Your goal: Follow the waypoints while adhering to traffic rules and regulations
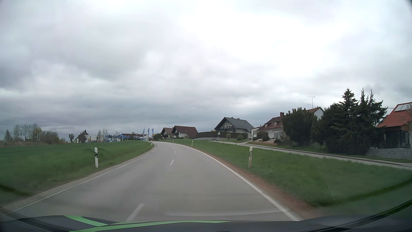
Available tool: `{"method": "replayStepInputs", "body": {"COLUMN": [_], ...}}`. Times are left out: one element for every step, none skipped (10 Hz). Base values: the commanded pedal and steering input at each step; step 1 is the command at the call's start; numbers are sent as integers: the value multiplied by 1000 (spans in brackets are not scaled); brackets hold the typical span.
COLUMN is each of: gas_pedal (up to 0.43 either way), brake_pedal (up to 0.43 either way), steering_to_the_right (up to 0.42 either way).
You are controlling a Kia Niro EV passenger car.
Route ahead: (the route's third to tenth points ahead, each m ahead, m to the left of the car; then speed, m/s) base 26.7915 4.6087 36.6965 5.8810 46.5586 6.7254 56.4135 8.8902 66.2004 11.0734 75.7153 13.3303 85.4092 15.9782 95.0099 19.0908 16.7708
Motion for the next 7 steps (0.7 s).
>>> {"method": "replayStepInputs", "body": {"gas_pedal": [197,197,197,197,197,197,197], "brake_pedal": [0,0,0,0,0,0,0], "steering_to_the_right": [-23,-23,-23,-23,-23,-23,-23]}}
